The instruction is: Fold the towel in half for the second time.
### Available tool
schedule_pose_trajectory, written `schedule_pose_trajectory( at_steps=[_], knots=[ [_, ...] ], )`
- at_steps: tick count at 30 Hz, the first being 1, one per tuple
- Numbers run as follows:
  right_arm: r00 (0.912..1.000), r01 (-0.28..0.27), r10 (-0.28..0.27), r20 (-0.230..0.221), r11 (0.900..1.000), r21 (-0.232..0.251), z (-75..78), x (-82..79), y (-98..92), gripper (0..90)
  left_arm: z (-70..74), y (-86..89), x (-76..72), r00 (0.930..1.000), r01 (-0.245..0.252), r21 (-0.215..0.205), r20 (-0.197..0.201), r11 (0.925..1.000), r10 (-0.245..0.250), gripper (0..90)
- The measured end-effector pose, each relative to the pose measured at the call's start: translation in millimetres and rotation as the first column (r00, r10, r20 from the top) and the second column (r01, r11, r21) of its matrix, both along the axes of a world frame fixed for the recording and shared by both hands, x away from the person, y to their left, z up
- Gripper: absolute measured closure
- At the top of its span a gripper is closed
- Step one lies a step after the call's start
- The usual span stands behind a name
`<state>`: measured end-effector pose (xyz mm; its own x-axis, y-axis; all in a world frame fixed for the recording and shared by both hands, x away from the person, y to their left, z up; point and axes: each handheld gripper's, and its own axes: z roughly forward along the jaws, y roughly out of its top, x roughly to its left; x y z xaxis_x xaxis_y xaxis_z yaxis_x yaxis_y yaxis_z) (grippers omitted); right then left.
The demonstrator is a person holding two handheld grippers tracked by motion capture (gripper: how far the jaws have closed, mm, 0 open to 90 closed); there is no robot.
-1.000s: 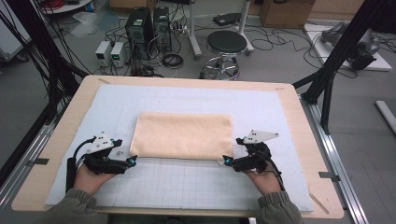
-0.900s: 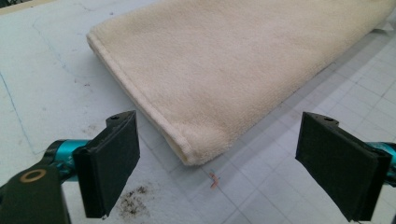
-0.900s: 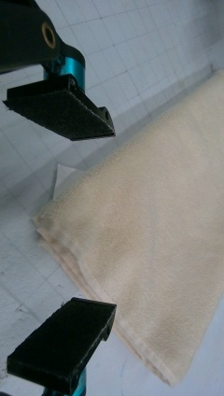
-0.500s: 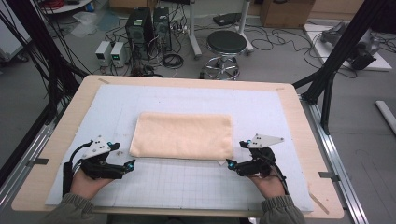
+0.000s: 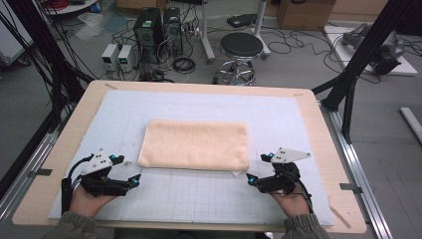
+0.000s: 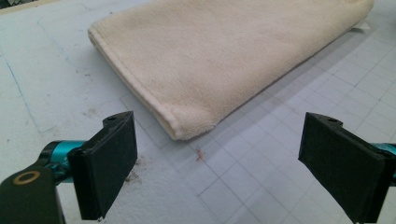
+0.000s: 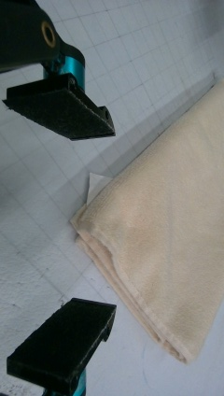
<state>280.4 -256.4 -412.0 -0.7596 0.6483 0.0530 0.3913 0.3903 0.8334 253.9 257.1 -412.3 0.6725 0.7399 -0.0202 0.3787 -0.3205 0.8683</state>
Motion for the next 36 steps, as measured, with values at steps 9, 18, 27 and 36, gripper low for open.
schedule_pose_trajectory(
  at_steps=[9, 18, 27, 36],
  knots=[
    [1.0000, 0.003, -0.003, 0.000, 1.000, 0.007, -0.6, -8.6, -6.1, 12.2, 1.0, 5.8, -9.0, 0.9999, -0.009, -0.001, 0.008, 1.0000, 0.009, 12.0],
    [1.0000, 0.008, -0.008, -0.003, 1.000, 0.019, -2.3, -17.8, -15.4, 12.2, 1.3, 8.6, -15.9, 0.9999, -0.003, 0.001, 0.010, 1.0000, 0.003, 11.9],
    [1.0000, 0.004, -0.005, 0.005, 1.000, 0.018, -2.0, -26.0, -19.0, 12.2, 0.4, 10.6, -20.8, 0.9999, 0.001, 0.004, 0.011, 1.0000, -0.002, 11.9],
    [1.0000, -0.001, 0.001, 0.009, 1.000, 0.015, -4.1, -25.3, -18.5, 12.2, -1.1, 12.7, -19.8, 1.0000, -0.003, 0.010, 0.008, 0.9999, 0.003, 12.0]
  ],
)
